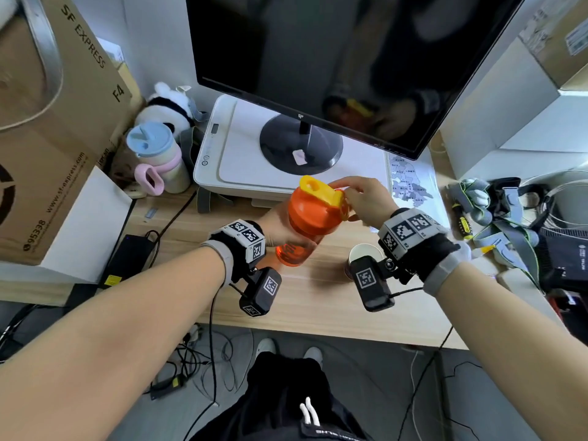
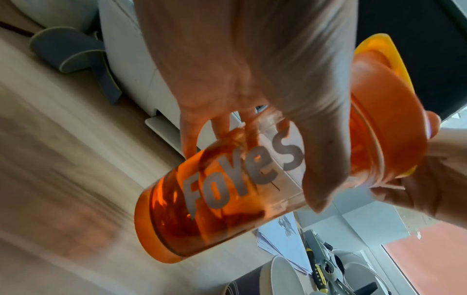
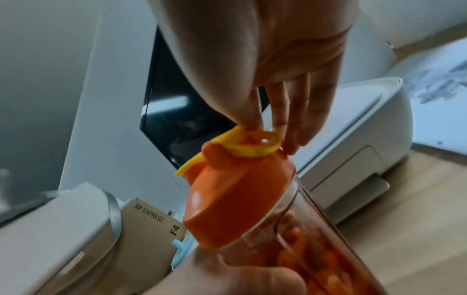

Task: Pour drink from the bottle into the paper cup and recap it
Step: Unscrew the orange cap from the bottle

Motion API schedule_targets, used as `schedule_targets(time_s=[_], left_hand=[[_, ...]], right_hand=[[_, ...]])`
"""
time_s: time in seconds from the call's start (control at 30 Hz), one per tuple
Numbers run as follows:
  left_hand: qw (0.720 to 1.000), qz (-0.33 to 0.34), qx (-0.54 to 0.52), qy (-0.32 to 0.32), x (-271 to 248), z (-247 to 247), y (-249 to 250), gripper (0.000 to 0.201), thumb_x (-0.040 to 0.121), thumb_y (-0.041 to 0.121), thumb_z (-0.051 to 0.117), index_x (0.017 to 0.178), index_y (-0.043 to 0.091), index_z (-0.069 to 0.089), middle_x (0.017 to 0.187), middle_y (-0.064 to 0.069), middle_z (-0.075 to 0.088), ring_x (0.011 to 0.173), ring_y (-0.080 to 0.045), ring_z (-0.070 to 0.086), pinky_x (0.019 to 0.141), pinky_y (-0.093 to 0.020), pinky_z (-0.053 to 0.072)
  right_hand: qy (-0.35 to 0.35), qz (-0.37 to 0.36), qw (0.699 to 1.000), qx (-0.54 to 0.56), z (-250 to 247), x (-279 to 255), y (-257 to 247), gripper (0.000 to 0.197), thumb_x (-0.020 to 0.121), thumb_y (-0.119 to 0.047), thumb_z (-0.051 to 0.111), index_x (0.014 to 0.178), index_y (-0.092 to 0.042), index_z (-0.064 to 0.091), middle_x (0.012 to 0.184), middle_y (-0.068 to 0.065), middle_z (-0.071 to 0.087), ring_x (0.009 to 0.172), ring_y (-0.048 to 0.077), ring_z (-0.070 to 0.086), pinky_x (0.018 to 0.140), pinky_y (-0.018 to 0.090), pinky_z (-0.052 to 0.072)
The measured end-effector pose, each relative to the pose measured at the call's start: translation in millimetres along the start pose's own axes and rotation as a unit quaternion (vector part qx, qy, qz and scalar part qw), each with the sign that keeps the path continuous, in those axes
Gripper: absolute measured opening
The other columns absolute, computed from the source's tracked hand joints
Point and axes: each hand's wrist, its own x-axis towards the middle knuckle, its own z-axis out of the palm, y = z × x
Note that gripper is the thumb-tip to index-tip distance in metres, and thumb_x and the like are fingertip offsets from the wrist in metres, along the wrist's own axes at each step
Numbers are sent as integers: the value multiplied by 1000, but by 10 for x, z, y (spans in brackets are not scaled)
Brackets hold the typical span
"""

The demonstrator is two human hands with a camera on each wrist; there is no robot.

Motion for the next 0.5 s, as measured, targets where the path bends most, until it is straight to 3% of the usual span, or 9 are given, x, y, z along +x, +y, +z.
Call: schedule_targets(time_s=[0.1,0.17,0.23,0.27,0.3,0.33,0.4,0.43,0.5], left_hand=[[999,-4,21,-34,-12,5,10,82,52,12,88,124,11,50,105,-1,64,99,-22,61,93,-43,51],[998,-8,30,-58,-17,30,40,72,53,9,88,115,15,49,92,3,62,86,-21,61,87,-51,51],[998,-5,45,-46,1,42,60,77,54,10,88,118,20,48,100,4,62,101,-23,61,95,-44,49],[998,-2,48,-37,11,43,63,82,53,11,89,122,19,47,108,2,62,110,-25,59,99,-41,47],[998,0,48,-29,13,39,58,87,53,10,89,128,18,45,115,-1,61,114,-25,58,101,-39,46],[999,-1,44,-24,13,32,57,91,54,9,89,132,16,43,121,-3,60,116,-24,56,102,-38,45],[999,-3,41,-14,10,25,37,95,54,7,89,136,14,41,129,-6,59,118,-24,55,103,-39,44],[999,-4,39,-10,15,28,20,96,54,7,89,136,14,41,130,-7,59,120,-25,55,104,-39,44],[999,-10,30,-8,20,32,3,92,54,6,89,134,13,44,125,-6,60,119,-27,57,102,-37,45]], right_hand=[[-78,-25,994,68,-14,-65,-128,33,88,-5,40,102,-7,70,92,-1,63,81,7,54,76,20,45],[-118,-40,991,52,3,-101,-213,28,90,-14,44,90,-7,71,97,0,63,87,7,53,82,22,40],[-143,-63,988,-2,52,-111,-236,27,90,-21,52,71,-11,68,100,2,63,91,7,53,88,24,37],[-129,-73,988,-29,84,-100,-214,21,87,-23,57,70,-17,67,109,2,62,98,8,53,92,26,39],[-106,-74,990,-49,106,-96,-201,8,84,-25,62,79,-20,67,120,3,59,107,12,52,97,30,41],[-85,-66,993,-56,113,-81,-172,19,81,-27,66,100,-22,64,130,5,53,116,16,49,100,33,41],[-80,0,995,-60,90,-59,-127,72,75,-29,72,137,-22,37,143,8,39,127,24,43,101,35,41],[-93,40,993,-68,59,-49,-108,86,73,-29,74,144,-21,25,145,7,35,128,26,43,97,36,44],[-146,72,983,-79,-26,-64,-71,85,75,-21,73,145,-21,23,142,3,39,119,24,49,86,32,50]])
